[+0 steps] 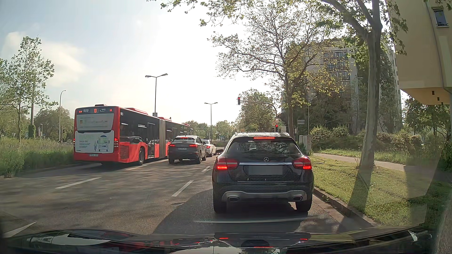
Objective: Follow the waypoints while adhering to traffic rules and regulations
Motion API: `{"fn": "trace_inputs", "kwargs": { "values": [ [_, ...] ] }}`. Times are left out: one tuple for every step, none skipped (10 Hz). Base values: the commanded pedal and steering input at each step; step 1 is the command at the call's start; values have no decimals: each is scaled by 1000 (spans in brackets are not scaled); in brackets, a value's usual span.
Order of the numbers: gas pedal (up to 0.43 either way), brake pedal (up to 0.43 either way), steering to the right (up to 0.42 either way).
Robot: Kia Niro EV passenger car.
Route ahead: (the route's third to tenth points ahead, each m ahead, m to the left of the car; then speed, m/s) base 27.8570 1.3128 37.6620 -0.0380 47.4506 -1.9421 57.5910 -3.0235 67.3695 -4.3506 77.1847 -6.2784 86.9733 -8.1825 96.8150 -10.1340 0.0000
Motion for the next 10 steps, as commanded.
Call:
{"fn": "trace_inputs", "kwargs": {
  "values": [
    [0, 274, 9],
    [0, 274, 9],
    [0, 274, 8],
    [0, 274, 9],
    [0, 274, 9],
    [0, 274, 9],
    [0, 274, 9],
    [0, 274, 8],
    [0, 274, 9],
    [0, 274, 9]
  ]
}}
